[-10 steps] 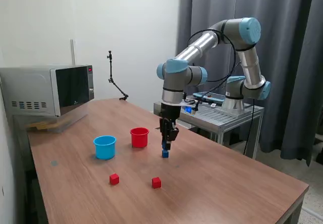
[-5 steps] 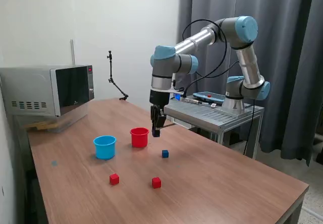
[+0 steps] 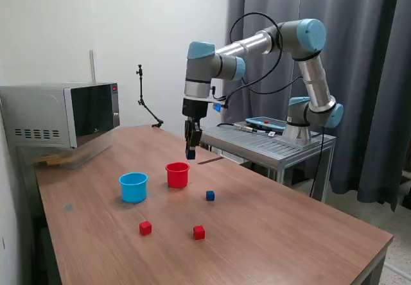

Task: Place red objects in the red bin, and blue objects in the blue bin.

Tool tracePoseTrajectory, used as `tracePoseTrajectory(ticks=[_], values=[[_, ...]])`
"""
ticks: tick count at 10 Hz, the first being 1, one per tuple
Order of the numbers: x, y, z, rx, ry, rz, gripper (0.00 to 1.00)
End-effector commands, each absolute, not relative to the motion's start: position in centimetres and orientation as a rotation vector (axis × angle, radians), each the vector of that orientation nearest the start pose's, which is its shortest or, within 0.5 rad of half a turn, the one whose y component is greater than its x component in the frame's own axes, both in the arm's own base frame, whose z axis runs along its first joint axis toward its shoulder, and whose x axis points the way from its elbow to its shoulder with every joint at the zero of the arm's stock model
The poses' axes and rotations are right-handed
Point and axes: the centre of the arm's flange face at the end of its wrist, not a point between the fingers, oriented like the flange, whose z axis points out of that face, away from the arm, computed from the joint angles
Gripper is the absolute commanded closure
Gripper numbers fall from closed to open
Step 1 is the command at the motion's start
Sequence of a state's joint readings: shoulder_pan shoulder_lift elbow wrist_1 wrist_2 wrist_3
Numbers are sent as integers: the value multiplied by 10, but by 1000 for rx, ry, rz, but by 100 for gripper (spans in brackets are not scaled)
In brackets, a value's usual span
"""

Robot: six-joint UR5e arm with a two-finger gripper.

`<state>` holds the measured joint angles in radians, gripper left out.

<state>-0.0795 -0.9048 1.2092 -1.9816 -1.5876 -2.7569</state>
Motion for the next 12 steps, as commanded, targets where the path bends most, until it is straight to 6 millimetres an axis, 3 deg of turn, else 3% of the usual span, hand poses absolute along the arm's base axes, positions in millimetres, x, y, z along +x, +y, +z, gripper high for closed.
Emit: tracePoseTrajectory(ticks=[1,2,5,11,12], values=[[-756,-58,317,-1678,2763,140,100],[-757,-56,325,-1678,2767,145,100],[-759,-22,356,-1644,2809,180,100],[-764,15,369,-1588,2852,205,100],[-765,33,371,-1552,2874,212,100]])
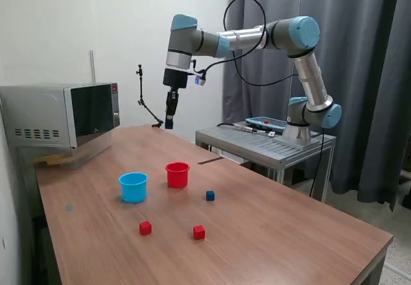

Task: Place red objects in the red bin, and blue objects in the blue bin.

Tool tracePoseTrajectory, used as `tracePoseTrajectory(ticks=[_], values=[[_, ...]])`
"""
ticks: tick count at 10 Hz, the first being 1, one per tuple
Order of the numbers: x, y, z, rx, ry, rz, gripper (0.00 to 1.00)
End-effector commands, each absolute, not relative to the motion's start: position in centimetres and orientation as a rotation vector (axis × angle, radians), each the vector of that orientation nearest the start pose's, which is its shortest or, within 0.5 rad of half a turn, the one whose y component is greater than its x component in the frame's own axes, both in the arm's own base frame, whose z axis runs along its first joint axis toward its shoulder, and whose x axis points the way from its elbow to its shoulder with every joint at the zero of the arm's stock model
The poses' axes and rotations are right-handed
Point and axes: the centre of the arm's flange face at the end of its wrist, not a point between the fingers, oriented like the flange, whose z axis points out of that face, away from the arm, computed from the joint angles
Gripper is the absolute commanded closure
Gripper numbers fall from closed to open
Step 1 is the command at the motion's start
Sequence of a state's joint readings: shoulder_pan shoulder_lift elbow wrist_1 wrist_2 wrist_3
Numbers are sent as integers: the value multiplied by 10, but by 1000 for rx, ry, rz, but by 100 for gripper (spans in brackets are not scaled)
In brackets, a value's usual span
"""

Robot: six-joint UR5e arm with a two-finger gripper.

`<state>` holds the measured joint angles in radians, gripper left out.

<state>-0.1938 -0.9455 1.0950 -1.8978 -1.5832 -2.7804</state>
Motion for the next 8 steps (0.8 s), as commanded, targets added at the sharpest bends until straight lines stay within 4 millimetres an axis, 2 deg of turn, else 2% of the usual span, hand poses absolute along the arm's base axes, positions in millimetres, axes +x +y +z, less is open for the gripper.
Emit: tracePoseTrajectory(ticks=[1,3,5,8], values=[[-764,53,372,-1516,2892,217,100],[-768,79,379,-1479,2933,229,100],[-782,89,390,-1509,2960,252,100],[-802,95,368,-1529,2943,241,100]])
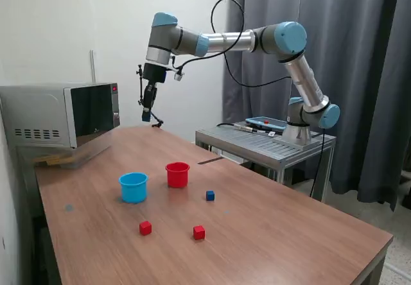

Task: Place red objects in the red bin, and blue objects in the blue bin.

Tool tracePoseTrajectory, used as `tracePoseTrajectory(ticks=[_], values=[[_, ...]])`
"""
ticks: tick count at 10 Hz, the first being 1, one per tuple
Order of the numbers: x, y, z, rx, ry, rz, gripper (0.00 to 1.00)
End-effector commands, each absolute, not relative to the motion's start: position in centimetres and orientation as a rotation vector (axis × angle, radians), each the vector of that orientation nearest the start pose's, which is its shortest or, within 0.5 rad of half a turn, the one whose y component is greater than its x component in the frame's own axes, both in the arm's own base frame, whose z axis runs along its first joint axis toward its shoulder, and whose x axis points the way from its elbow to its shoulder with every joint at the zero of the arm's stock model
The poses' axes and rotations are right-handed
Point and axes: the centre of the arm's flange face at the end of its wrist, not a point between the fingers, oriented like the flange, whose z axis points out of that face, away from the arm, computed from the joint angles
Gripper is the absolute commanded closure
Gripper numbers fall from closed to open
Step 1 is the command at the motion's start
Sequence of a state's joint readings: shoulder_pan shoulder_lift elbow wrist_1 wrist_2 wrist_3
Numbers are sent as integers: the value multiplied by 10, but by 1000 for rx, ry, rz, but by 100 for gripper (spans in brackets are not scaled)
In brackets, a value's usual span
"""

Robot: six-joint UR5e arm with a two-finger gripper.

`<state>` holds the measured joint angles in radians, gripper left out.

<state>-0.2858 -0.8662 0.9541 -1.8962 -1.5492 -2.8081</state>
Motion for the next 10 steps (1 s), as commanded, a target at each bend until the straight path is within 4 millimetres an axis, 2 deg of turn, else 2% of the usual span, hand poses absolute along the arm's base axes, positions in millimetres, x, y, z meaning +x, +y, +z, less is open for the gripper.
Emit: tracePoseTrajectory(ticks=[1,4,7,10], values=[[-808,97,360,-1524,2934,221,100],[-829,103,332,-1510,2903,160,100],[-842,108,319,-1505,2905,159,100],[-857,111,294,-1495,2908,149,100]])
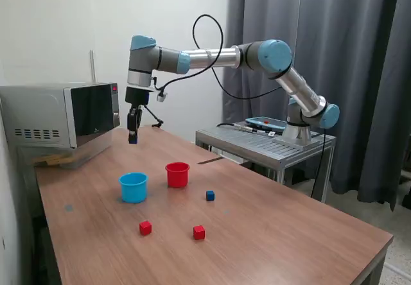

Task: Place red objects in the red bin, and blue objects in the blue bin.

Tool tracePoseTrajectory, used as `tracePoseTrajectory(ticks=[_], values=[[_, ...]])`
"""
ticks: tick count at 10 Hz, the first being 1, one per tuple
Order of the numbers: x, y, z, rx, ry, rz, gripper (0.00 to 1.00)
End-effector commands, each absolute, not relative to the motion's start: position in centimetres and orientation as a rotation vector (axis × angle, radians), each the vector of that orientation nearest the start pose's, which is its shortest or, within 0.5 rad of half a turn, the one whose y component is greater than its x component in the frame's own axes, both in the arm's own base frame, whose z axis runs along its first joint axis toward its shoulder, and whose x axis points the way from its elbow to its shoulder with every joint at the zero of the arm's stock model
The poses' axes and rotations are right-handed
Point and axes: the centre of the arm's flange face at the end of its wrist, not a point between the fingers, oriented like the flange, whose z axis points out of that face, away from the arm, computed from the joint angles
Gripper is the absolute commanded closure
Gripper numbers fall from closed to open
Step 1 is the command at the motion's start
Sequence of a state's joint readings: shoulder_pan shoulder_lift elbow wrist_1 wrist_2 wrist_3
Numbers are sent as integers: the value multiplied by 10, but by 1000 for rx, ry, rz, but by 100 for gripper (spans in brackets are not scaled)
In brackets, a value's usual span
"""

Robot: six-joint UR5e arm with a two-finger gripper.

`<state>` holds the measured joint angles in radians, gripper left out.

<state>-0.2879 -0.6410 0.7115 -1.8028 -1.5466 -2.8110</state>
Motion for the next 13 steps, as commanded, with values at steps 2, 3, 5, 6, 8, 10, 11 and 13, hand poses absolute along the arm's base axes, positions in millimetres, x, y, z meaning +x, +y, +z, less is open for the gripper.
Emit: tracePoseTrajectory(ticks=[2,3,5,6,8,10,11,13], values=[[-864,113,283,-1486,2911,147,100],[-867,114,277,-1485,2910,143,100],[-870,115,259,-1477,2900,122,100],[-872,114,248,-1478,2892,112,100],[-876,110,236,-1485,2883,99,100],[-877,104,227,-1489,2871,84,100],[-876,104,226,-1489,2870,79,100],[-873,103,217,-1478,2851,45,100]])
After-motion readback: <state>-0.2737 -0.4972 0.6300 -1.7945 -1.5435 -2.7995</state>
